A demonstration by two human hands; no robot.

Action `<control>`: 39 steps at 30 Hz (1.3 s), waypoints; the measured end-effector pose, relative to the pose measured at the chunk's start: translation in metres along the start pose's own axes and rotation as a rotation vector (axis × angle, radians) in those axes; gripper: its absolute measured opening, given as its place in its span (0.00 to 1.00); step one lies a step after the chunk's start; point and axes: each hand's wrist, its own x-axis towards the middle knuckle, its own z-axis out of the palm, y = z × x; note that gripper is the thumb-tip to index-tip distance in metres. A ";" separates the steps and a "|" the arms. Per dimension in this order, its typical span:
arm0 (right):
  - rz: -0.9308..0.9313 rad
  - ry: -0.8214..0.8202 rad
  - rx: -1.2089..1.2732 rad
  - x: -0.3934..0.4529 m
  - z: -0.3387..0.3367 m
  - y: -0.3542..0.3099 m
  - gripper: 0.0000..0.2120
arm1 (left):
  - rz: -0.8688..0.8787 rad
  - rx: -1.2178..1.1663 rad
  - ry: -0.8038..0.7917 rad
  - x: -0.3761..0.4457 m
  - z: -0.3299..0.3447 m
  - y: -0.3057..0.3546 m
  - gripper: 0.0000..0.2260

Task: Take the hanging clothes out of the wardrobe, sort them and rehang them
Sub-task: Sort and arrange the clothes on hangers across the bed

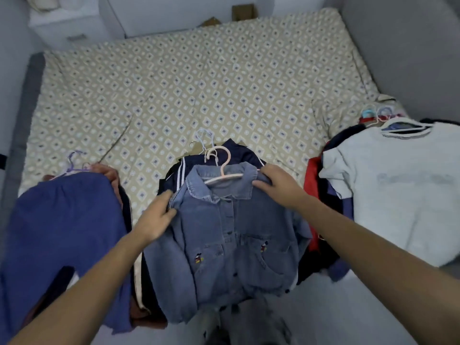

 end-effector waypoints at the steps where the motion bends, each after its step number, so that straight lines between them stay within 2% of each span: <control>1: 0.002 0.037 0.008 -0.021 -0.006 -0.014 0.15 | 0.023 -0.029 -0.006 -0.019 -0.008 0.004 0.05; 7: 0.016 0.235 0.041 -0.151 -0.028 -0.095 0.15 | 0.223 -0.165 0.011 -0.126 -0.035 0.054 0.17; 11: 0.081 0.388 -0.001 -0.223 -0.041 -0.137 0.17 | 0.369 -0.151 0.045 -0.170 -0.039 0.090 0.22; 18: 0.150 0.604 -0.070 -0.337 -0.074 -0.156 0.14 | 0.558 -0.007 0.179 -0.211 -0.024 0.166 0.24; 23: 0.222 0.685 -0.101 -0.402 -0.107 -0.158 0.17 | 0.662 -0.012 0.140 -0.228 0.012 0.232 0.27; 27: 0.277 0.748 -0.183 -0.446 -0.138 -0.150 0.17 | 0.602 -0.059 0.132 -0.234 0.057 0.274 0.32; 33: 0.335 0.823 -0.249 -0.513 -0.192 -0.101 0.15 | 0.566 -0.069 0.087 -0.227 0.134 0.348 0.30; 39: 0.338 0.872 -0.262 -0.566 -0.273 -0.027 0.22 | 0.583 -0.051 0.077 -0.224 0.214 0.447 0.28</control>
